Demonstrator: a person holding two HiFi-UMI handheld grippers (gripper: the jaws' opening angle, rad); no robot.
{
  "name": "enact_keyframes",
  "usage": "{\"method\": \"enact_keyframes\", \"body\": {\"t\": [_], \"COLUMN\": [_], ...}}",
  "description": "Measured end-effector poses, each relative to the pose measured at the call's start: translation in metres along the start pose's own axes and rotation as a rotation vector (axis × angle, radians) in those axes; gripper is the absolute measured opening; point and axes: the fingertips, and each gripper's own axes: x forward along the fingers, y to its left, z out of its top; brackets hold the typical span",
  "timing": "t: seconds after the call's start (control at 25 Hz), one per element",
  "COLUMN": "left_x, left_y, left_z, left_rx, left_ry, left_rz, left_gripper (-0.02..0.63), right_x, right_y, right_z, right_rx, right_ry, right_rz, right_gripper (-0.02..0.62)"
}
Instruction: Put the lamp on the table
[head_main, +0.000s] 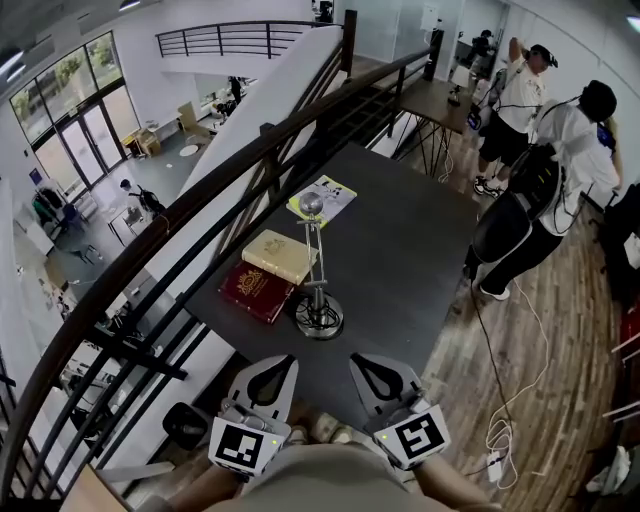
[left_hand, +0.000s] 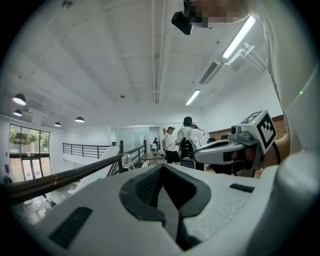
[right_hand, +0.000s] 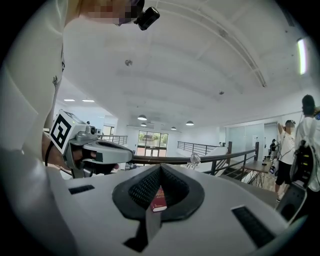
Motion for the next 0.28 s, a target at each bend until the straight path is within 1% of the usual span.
{"method": "enact_keyframes", "body": {"t": [0.28], "left_x": [0.0004], "left_y": [-0.0043], "left_z": [-0.0007], "left_rx": [0.018], "left_ry": [0.014], "left_rz": [-0.016], "left_gripper": [0.005], "right_x": [-0.0019], "right_y": [0.0066], "right_z": [0.0044], "right_rx": [0.009], "right_ry": [-0.008], "right_rz": [0.024], "right_gripper": [-0.002]}}
